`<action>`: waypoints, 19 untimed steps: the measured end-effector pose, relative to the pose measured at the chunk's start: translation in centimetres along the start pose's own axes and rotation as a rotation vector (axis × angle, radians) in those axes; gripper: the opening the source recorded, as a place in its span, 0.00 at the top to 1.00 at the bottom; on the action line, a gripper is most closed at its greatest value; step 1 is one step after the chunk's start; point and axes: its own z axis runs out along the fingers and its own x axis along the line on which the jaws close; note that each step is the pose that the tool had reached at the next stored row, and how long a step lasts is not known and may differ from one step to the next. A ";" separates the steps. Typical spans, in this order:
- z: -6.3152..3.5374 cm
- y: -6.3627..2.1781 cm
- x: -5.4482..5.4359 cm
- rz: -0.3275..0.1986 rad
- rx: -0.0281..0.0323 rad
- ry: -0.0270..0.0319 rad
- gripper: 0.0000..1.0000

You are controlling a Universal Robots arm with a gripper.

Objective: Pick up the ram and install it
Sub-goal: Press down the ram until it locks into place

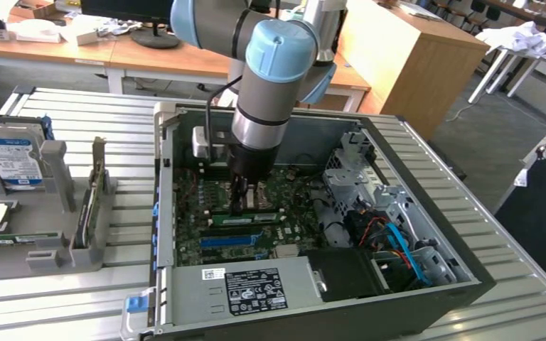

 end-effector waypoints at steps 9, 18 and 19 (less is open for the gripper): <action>-0.81 0.02 0.0 0.000 -0.0001 -0.0002 0.89; -2.47 0.06 -0.1 0.000 -0.0007 0.0000 0.89; -2.63 0.06 -0.1 0.000 -0.0007 0.0000 0.89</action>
